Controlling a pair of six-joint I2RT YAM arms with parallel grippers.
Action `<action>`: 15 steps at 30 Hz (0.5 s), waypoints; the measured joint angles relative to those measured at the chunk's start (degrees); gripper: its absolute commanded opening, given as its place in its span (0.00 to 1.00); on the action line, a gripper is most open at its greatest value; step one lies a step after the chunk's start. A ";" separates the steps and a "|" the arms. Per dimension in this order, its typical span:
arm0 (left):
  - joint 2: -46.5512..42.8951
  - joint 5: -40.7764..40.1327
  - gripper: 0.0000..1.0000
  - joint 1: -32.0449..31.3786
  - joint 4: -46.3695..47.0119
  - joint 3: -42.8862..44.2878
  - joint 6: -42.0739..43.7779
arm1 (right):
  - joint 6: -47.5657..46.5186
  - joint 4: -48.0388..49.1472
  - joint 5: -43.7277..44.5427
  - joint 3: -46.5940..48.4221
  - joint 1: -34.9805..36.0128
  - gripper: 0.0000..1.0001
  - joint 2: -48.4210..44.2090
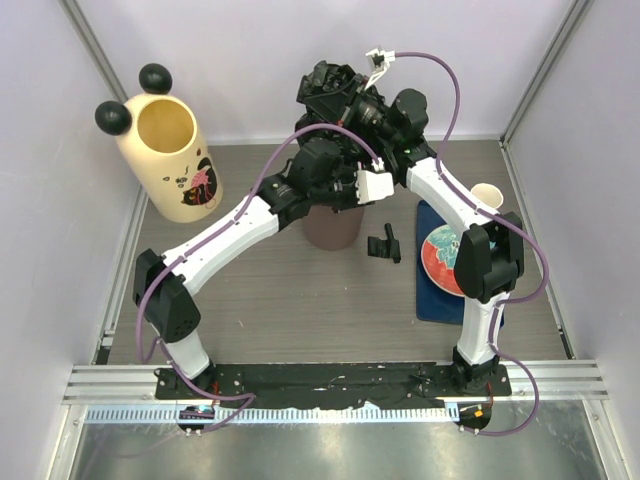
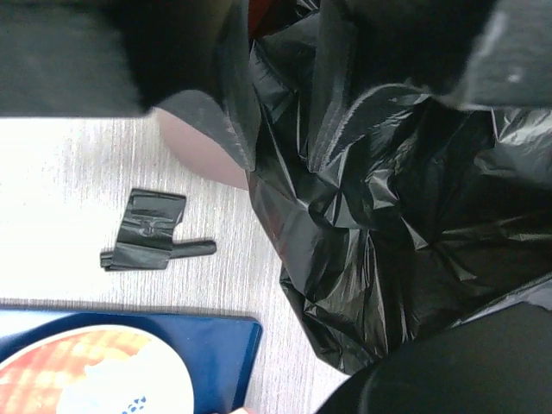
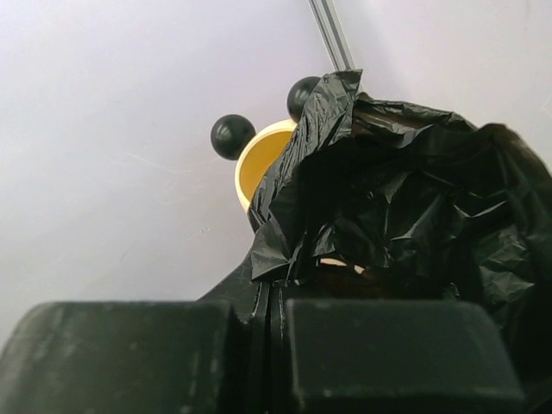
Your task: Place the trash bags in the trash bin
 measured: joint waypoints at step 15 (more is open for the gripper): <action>1.92 1.25 0.00 2.45 -2.67 4.59 0.94 | -0.22 -0.35 -0.02 -0.48 0.00 0.01 -0.07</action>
